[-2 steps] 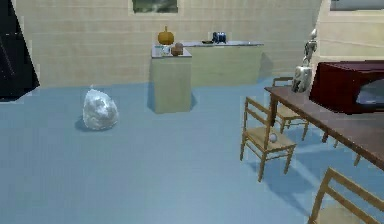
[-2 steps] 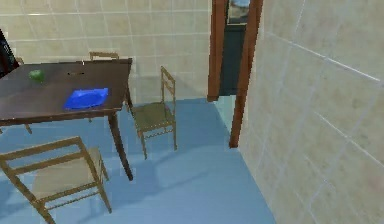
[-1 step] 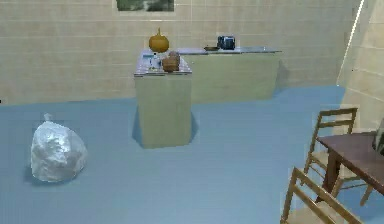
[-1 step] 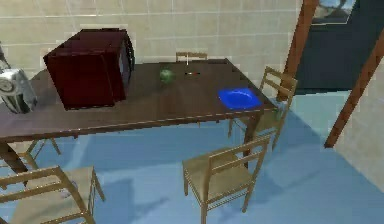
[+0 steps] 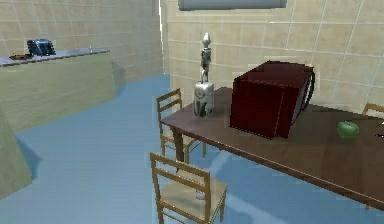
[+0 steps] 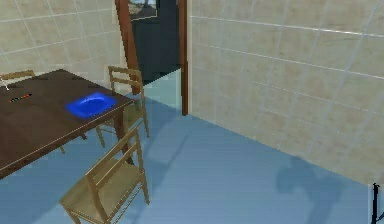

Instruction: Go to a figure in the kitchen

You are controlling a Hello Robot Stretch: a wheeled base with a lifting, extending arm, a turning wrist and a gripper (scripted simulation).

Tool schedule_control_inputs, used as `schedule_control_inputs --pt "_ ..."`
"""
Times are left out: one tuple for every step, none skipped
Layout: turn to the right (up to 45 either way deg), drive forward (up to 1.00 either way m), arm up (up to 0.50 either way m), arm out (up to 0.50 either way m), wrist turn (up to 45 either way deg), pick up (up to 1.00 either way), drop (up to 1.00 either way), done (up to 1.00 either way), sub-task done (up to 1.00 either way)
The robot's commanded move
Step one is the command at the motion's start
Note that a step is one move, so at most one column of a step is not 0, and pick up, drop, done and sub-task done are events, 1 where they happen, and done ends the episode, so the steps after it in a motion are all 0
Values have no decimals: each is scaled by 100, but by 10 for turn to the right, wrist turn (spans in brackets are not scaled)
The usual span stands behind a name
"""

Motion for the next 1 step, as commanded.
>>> schedule_control_inputs --pt "0 0 0 0 0 0 0 100 0"
